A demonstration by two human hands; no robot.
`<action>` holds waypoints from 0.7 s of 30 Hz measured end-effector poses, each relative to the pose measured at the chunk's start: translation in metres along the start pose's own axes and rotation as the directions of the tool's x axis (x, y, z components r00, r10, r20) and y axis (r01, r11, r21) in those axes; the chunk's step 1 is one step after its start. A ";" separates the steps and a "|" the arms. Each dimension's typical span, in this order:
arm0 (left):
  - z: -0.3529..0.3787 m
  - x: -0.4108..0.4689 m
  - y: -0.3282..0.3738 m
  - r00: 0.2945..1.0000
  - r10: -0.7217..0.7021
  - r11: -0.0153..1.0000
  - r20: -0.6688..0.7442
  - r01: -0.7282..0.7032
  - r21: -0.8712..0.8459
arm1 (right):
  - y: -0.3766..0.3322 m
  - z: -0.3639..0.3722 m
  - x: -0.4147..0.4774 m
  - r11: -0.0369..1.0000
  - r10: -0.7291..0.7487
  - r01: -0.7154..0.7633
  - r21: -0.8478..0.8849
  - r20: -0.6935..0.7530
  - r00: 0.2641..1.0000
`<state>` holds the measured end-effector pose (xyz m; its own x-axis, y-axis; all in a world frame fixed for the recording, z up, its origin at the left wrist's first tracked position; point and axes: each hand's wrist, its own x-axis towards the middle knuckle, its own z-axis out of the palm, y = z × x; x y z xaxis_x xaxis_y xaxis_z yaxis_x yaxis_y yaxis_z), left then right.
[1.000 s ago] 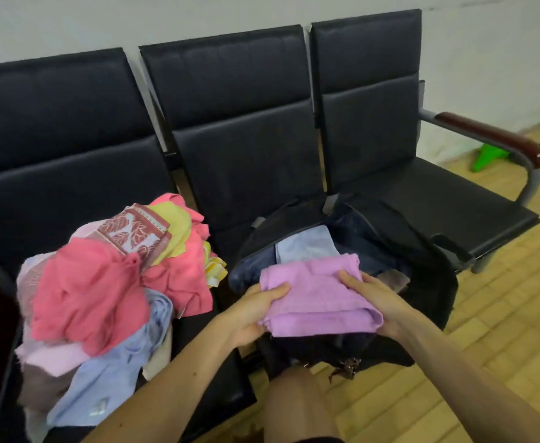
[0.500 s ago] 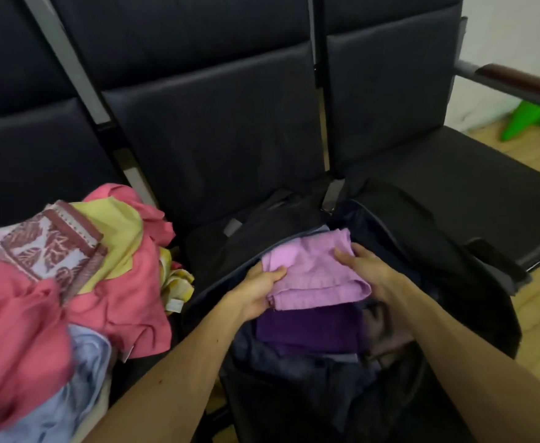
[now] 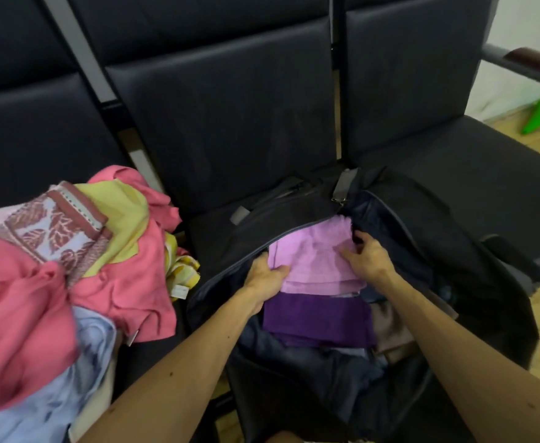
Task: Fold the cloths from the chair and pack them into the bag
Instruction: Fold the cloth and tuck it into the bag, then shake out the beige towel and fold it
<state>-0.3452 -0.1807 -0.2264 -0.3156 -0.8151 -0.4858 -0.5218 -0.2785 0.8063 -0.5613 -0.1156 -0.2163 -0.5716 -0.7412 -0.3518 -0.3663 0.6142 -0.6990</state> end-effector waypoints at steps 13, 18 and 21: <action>-0.121 -0.214 -0.075 0.920 0.321 0.947 -0.226 -0.316 0.058 | -0.063 0.087 -0.237 0.863 -0.504 0.499 0.079 0.082 0.860; -0.185 -0.262 -0.172 0.890 0.187 0.971 -0.415 -0.105 0.213 | -0.083 0.197 -0.305 0.848 -0.519 0.510 0.146 0.429 0.739; -0.207 -0.275 -0.216 0.895 0.108 0.959 -0.433 0.021 0.282 | -0.094 0.249 -0.325 0.857 -0.444 0.515 0.035 0.559 0.701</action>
<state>0.0187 -0.0016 -0.1967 0.0047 -0.9794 -0.2018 -0.7308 -0.1411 0.6679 -0.1584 -0.0003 -0.1912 0.1723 -0.9432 -0.2839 -0.5822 0.1350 -0.8018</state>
